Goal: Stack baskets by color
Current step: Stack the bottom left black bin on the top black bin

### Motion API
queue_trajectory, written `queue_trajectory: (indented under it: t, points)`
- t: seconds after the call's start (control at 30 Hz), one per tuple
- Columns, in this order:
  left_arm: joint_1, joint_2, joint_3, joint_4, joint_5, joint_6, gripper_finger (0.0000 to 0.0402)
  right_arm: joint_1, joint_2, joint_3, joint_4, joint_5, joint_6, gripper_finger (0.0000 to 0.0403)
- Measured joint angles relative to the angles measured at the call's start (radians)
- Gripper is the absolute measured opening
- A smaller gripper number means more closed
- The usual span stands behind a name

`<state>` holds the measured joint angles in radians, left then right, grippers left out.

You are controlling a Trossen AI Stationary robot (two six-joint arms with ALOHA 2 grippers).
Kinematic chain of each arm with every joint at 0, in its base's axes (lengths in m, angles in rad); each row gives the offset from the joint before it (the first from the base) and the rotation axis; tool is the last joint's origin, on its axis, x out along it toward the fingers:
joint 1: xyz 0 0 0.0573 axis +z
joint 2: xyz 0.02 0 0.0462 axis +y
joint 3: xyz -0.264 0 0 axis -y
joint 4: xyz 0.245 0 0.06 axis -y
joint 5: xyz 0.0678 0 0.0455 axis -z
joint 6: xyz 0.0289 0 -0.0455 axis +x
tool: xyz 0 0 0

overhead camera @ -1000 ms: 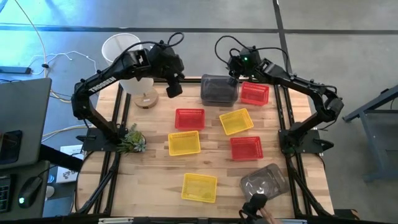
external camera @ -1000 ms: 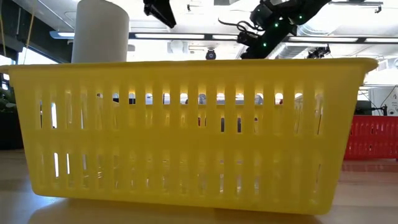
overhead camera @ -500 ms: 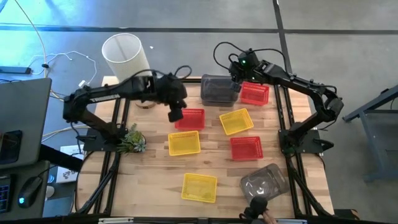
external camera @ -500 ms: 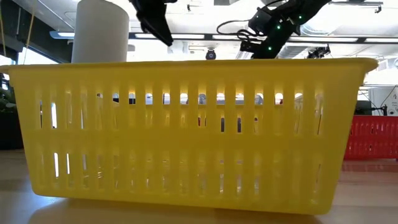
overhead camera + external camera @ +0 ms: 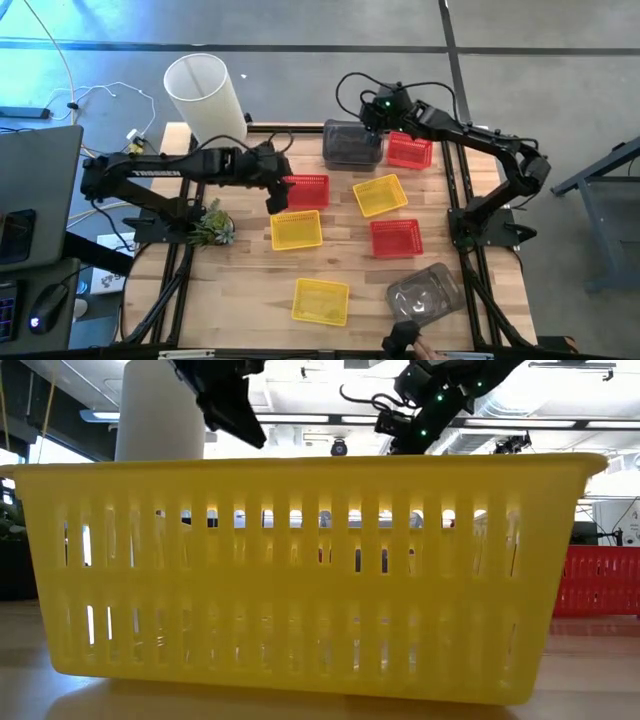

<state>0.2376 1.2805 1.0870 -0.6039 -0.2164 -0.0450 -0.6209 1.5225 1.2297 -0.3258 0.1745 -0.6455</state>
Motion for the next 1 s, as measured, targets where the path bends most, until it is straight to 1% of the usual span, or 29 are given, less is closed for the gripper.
queue_trajectory:
  t: [0.1,0.23,0.37,0.5,0.63,0.9,1.0]
  points:
    - [-0.005,0.000,-0.034,0.021,-0.009,-0.005,0.0131,0.003,0.025,0.025,-0.008,0.014,-0.035,0.0126]
    - [-0.004,-0.001,-0.042,0.032,-0.015,-0.005,0.0131,0.008,0.094,0.130,-0.047,0.024,-0.036,0.0126]
    - [-0.003,0.000,-0.043,0.031,-0.029,-0.004,0.0131,0.008,0.184,0.254,-0.195,0.020,-0.025,0.0126]
    - [-0.003,0.000,-0.043,0.025,-0.042,0.003,0.0131,0.010,0.253,0.323,-0.325,0.000,-0.009,0.0126]
    - [-0.003,0.000,-0.043,0.025,-0.042,0.021,0.0131,0.015,0.285,0.328,-0.348,0.034,-0.010,0.0126]
    - [-0.002,0.000,-0.043,0.025,-0.057,0.022,0.0131,0.015,0.330,0.328,-0.361,0.047,-0.013,0.0126]
    - [-0.002,0.000,-0.043,0.025,-0.057,0.022,0.0131,0.015,0.352,0.327,-0.366,0.076,-0.009,0.0126]
